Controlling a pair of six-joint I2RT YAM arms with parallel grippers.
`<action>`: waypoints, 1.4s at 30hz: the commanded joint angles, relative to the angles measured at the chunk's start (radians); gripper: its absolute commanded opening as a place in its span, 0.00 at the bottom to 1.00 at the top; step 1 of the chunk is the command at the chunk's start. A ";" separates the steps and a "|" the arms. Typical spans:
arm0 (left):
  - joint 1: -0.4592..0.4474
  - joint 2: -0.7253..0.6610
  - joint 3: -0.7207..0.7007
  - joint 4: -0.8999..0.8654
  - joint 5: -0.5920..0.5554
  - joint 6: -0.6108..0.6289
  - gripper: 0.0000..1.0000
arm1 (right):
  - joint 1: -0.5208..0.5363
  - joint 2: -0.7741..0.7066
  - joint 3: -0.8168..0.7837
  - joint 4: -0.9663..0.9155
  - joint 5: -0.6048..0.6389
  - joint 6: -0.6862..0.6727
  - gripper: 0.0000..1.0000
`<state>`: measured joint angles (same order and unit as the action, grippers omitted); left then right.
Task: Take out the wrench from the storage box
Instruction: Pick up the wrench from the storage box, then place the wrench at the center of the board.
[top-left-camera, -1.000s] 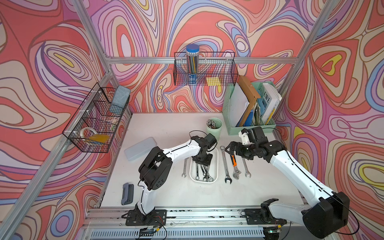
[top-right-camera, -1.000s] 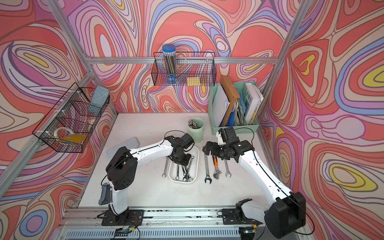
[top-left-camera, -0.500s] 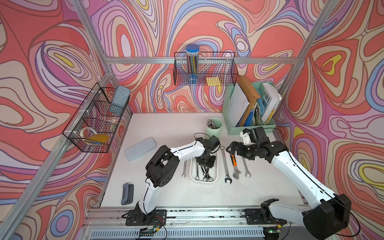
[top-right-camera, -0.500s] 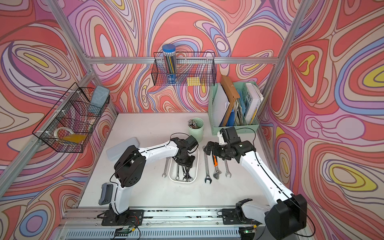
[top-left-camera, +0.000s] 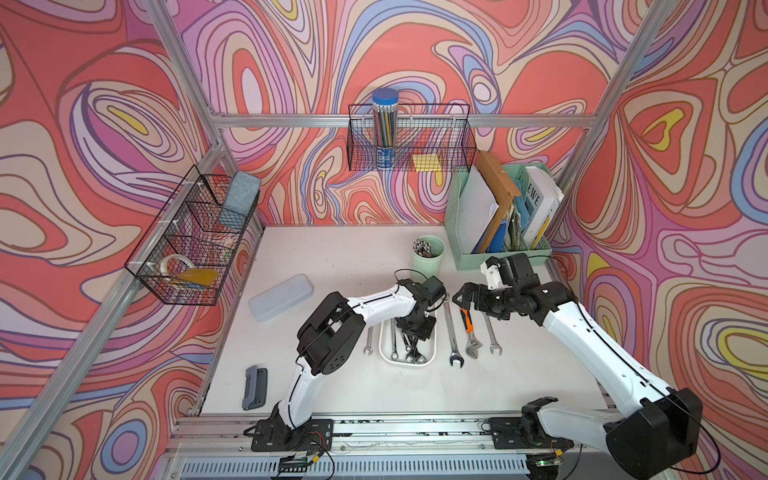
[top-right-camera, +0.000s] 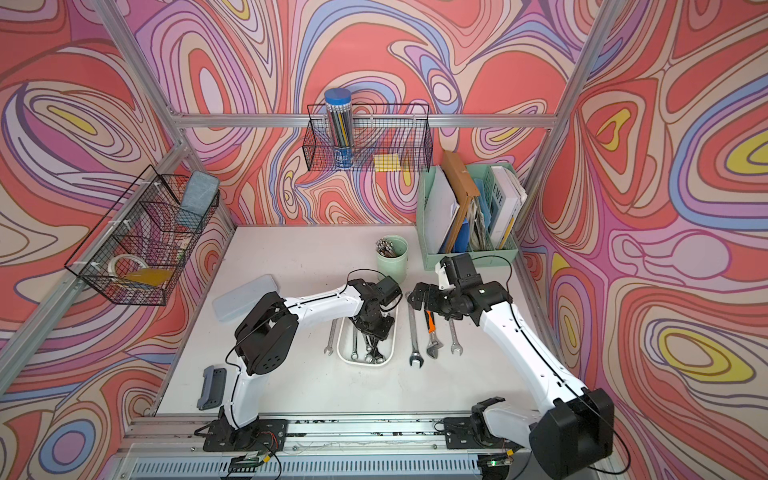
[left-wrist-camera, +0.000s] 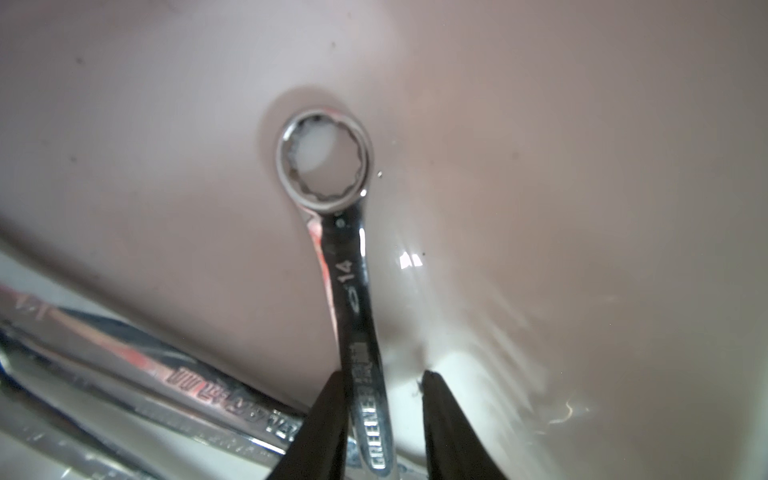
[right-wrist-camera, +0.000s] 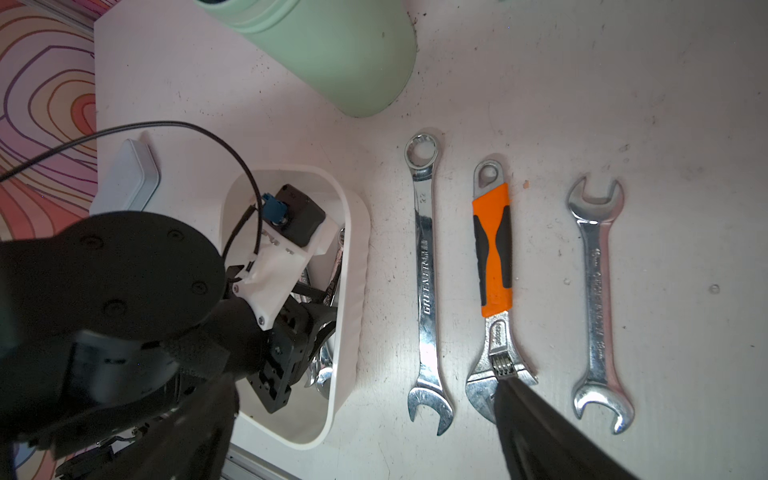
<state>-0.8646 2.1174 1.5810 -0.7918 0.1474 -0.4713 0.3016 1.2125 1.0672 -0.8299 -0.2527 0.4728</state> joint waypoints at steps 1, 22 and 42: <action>-0.004 0.046 0.024 -0.083 -0.050 -0.007 0.23 | -0.005 -0.019 -0.009 -0.001 0.001 -0.003 0.98; -0.012 -0.099 0.093 -0.177 -0.129 -0.077 0.01 | -0.007 -0.022 0.005 0.007 -0.002 0.000 0.98; 0.264 -0.525 -0.292 -0.158 -0.217 -0.088 0.01 | -0.006 -0.021 -0.007 0.046 -0.040 0.016 0.98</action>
<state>-0.6376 1.6085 1.3819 -0.9768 -0.0460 -0.5510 0.3000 1.2079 1.0672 -0.8043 -0.2794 0.4816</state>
